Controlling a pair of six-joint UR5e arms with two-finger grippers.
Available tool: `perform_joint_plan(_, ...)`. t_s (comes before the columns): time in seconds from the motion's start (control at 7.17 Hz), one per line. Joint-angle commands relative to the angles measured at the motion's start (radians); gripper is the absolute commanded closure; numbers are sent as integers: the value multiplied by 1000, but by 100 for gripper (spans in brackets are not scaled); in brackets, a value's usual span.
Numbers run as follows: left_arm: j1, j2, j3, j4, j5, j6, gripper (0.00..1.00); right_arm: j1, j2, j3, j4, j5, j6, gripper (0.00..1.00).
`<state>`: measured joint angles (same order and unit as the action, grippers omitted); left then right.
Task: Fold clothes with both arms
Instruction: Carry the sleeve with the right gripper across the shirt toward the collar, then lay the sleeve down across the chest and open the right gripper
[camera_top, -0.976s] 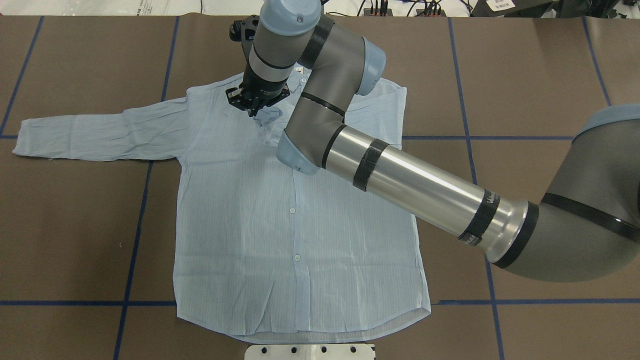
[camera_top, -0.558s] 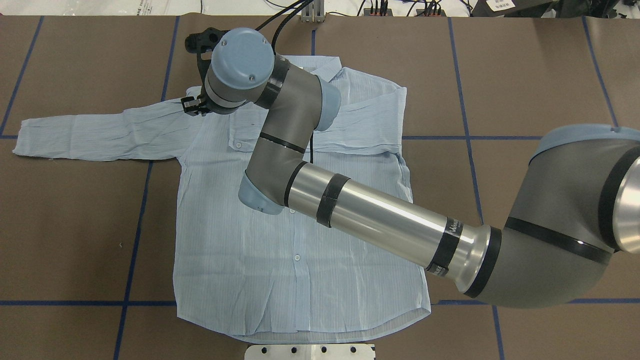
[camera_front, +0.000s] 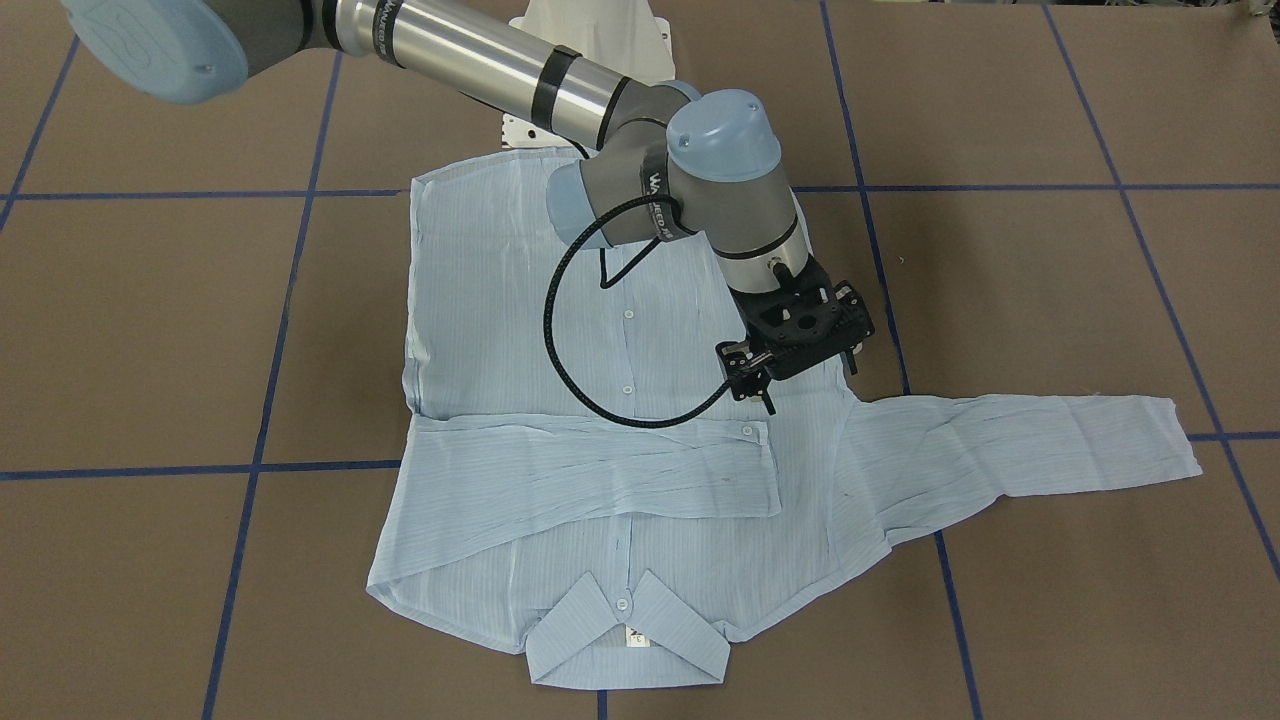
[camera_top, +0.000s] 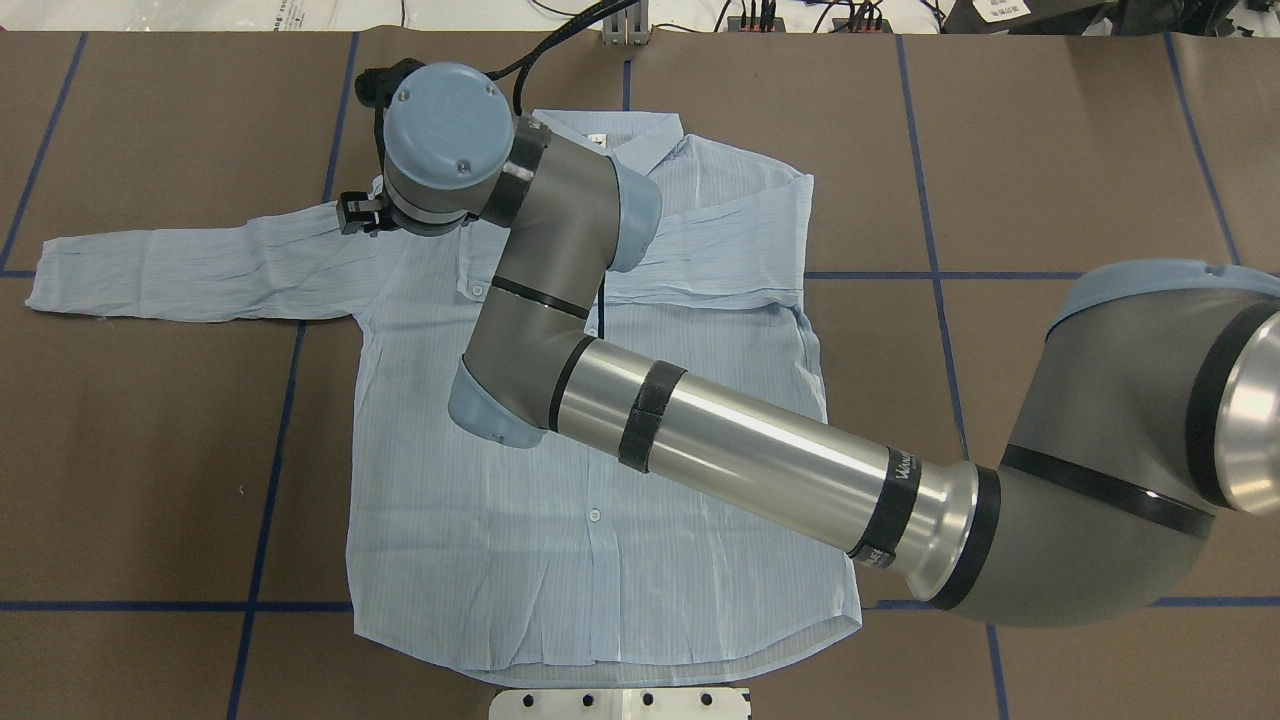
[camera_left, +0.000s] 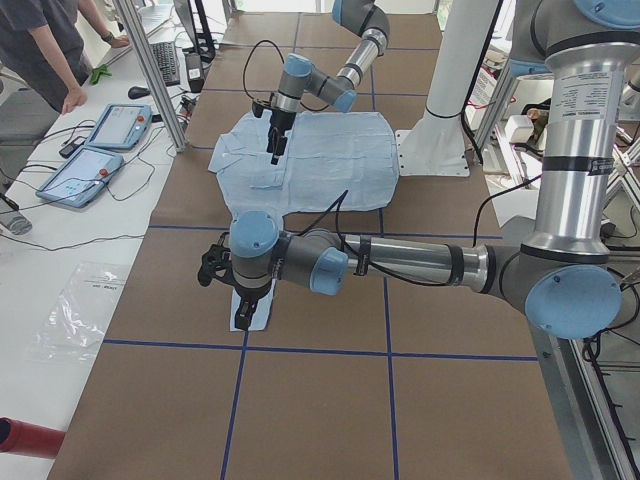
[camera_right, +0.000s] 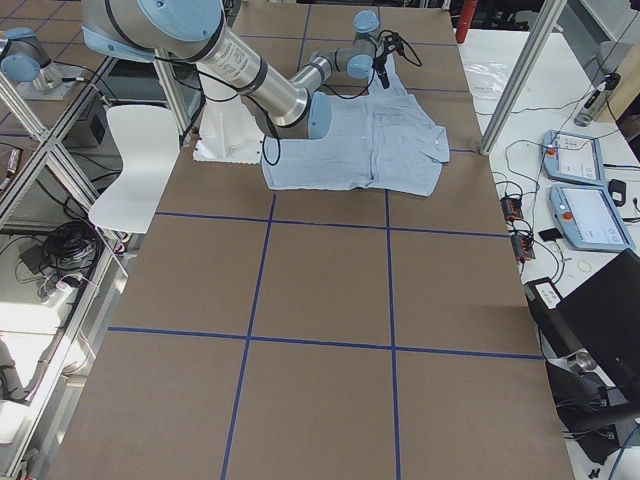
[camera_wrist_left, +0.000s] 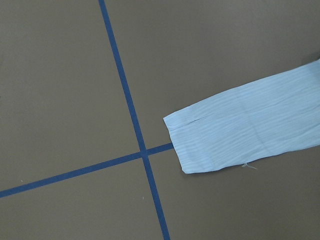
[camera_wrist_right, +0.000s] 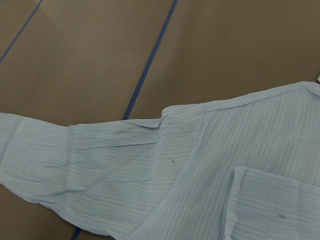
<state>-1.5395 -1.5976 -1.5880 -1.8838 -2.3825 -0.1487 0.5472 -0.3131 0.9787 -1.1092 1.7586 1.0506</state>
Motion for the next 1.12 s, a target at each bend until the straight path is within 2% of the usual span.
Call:
perform_joint_plan(0.0,30,2,145,-328,14,-280,1,55,-7,157,-359,109,-14,1)
perform_joint_plan(0.14,91,4,166,-441,110,-428,1,81,-32,234,-489,130,-46,1)
perform_joint_plan(0.28,170,14,168,-487,187,-524,1,111,-59,324,-643,143,-63,0)
perform_joint_plan(0.42,252,13,168,-506,262,-633,1,137,-116,425,-737,153,-148,0)
perform_joint_plan(0.56,345,13,166,-535,340,-757,1,169,-203,534,-785,171,-237,0)
perform_joint_plan(0.7,383,13,180,-573,385,-819,1,215,-310,620,-794,229,-286,0)
perform_joint_plan(0.84,384,2,221,-592,390,-819,8,226,-378,688,-793,229,-334,0)
perform_joint_plan(0.98,390,-10,252,-612,391,-818,7,229,-388,702,-793,234,-334,0)
